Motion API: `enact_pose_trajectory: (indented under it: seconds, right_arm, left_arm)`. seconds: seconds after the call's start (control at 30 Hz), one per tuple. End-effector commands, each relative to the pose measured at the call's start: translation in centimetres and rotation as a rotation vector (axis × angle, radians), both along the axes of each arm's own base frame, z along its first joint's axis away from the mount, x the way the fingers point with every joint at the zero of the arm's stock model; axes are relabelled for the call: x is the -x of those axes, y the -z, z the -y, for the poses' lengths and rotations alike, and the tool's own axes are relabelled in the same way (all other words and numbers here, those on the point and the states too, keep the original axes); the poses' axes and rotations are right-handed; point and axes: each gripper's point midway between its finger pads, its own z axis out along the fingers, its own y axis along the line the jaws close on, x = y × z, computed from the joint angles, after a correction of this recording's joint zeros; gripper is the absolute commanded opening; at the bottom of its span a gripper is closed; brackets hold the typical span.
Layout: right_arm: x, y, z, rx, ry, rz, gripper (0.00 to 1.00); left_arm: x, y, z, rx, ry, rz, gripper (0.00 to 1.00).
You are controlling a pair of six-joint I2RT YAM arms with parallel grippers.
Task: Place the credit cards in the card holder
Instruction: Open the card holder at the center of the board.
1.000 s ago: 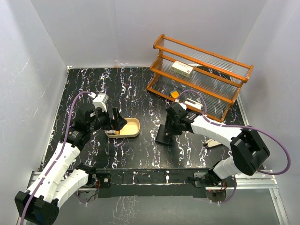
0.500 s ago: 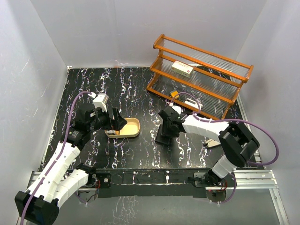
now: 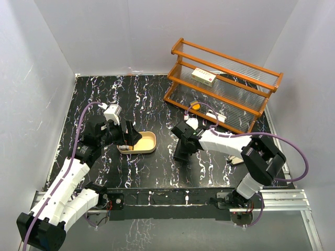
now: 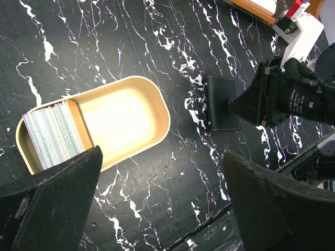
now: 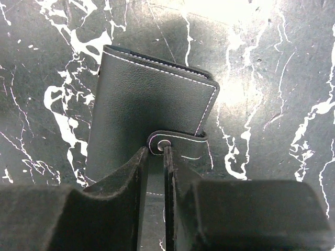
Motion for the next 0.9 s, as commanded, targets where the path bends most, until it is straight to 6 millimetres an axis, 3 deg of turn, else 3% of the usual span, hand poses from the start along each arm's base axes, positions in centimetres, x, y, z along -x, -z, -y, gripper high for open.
enact_pose_trajectory:
  seconds: [0.0, 0.17, 0.33, 0.57, 0.7, 0.87]
  right_arm:
    - [-0.7, -0.4, -0.7, 0.024, -0.029, 0.045, 0.12]
    - [-0.3, 0.0, -0.8, 0.058, -0.064, 0.041, 0.0]
    - [-0.5, -0.5, -0.2, 0.098, -0.085, 0.064, 0.0]
    - [-1.2, -3.2, -0.9, 0.057, -0.096, 0.127, 0.0]
    - [-2.2, -4.2, -1.2, 0.053, -0.047, 0.16, 0.14]
    - [-2.8, -3.8, -1.5, 0.068, -0.012, 0.155, 0.22]
  left_arm:
    - [-0.2, 0.1, -0.1, -0.005, -0.002, 0.012, 0.97]
    - [-0.3, 0.6, -0.2, -0.013, -0.008, -0.005, 0.96]
    - [-0.4, 0.7, -0.2, -0.015, -0.005, -0.009, 0.96]
    - [-0.4, 0.8, -0.2, -0.018, -0.009, -0.013, 0.95]
    - [-0.5, 0.8, -0.2, -0.018, -0.009, -0.013, 0.95]
    - [-0.5, 0.7, -0.2, -0.019, -0.009, -0.011, 0.95]
